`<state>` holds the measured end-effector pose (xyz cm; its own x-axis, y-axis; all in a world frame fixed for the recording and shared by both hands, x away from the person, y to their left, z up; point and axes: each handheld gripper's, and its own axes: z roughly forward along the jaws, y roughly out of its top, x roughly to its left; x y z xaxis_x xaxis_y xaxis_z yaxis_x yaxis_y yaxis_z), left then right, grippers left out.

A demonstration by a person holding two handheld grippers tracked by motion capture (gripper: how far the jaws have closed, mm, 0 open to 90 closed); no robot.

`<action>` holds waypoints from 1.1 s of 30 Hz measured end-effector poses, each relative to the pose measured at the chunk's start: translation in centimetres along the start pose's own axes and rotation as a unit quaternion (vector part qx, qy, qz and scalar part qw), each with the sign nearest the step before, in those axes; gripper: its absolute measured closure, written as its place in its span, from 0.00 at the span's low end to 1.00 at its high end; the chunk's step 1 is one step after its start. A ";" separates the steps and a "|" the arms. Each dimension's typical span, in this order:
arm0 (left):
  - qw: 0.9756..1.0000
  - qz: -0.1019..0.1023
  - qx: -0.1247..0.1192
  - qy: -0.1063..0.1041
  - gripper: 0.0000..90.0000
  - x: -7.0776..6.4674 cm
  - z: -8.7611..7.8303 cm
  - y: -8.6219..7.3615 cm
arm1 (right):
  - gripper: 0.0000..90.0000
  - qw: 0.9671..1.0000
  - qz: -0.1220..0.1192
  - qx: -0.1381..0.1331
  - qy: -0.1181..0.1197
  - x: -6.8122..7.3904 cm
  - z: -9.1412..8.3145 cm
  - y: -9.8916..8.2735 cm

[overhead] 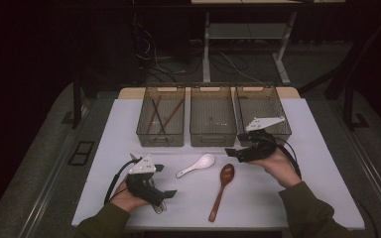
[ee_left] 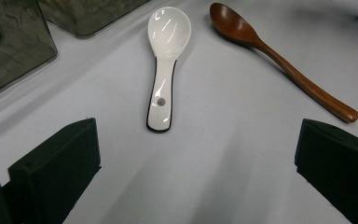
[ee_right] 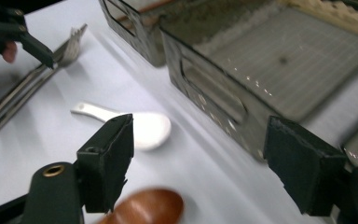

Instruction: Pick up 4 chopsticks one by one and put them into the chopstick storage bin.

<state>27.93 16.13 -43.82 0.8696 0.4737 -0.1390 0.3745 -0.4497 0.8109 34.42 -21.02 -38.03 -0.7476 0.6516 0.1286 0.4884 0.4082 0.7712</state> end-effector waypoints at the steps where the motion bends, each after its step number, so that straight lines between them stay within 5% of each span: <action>1: 1.000 0.000 0.000 0.000 0.00 0.0 0.0 0.0 | 0.29 1.000 0.002 0.002 -0.004 -0.1 -0.4 -0.5; 16: 1.000 0.003 0.000 -0.001 0.00 -0.1 0.0 0.0 | 0.52 0.998 0.043 0.032 -0.037 -2.0 -4.3 -6.2; 22: 1.000 0.005 0.003 0.000 0.00 0.0 -0.1 0.0 | 0.63 0.995 0.043 0.050 -0.072 -2.6 -5.1 -8.0; 33: 1.000 0.006 0.004 0.000 0.00 0.0 -0.1 0.0 | 0.80 0.990 0.063 0.077 -0.095 -3.9 -6.4 -10.8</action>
<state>27.90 16.15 -43.76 0.8739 0.4684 -0.1303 0.3674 -0.4608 0.8079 29.17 -32.07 -42.82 -0.5845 0.8068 0.0864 0.6465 0.3986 0.6505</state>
